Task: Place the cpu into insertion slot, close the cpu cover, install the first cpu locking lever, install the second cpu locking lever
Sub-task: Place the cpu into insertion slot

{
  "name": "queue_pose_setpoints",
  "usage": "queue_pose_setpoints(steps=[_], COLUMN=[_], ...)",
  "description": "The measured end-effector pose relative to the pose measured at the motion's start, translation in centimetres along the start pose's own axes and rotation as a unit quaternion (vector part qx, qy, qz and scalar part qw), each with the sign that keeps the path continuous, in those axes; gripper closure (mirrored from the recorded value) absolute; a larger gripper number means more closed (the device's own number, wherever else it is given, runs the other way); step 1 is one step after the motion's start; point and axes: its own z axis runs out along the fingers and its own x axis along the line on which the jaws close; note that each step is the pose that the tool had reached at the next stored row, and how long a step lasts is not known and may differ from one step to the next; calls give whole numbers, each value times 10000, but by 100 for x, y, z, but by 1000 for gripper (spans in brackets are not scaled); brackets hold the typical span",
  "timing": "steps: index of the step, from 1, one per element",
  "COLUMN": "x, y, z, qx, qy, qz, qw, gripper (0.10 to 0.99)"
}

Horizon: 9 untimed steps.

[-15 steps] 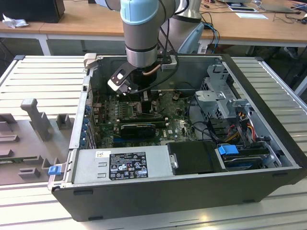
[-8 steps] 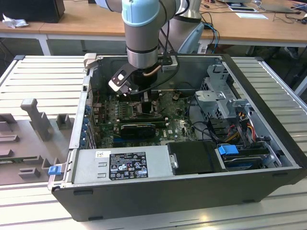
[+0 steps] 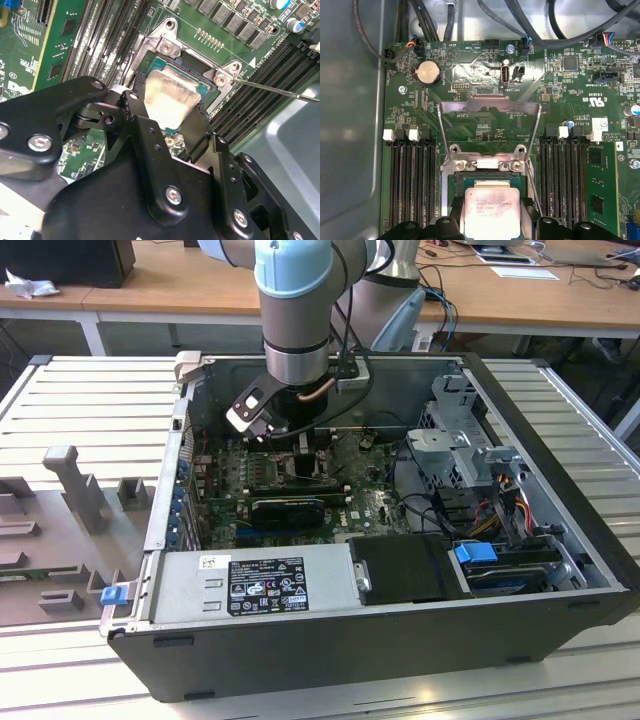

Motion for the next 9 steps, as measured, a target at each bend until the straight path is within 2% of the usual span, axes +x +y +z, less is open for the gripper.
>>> queue_pose_setpoints(steps=[4, 5, 9], x=[1, 1, 22], y=[0, 0, 1], z=[1, 1, 14], qx=[1, 1, 3], qy=[2, 1, 15], qz=[0, 0, -12], qw=[10000, 10000, 10000], gripper=[549, 482, 482])
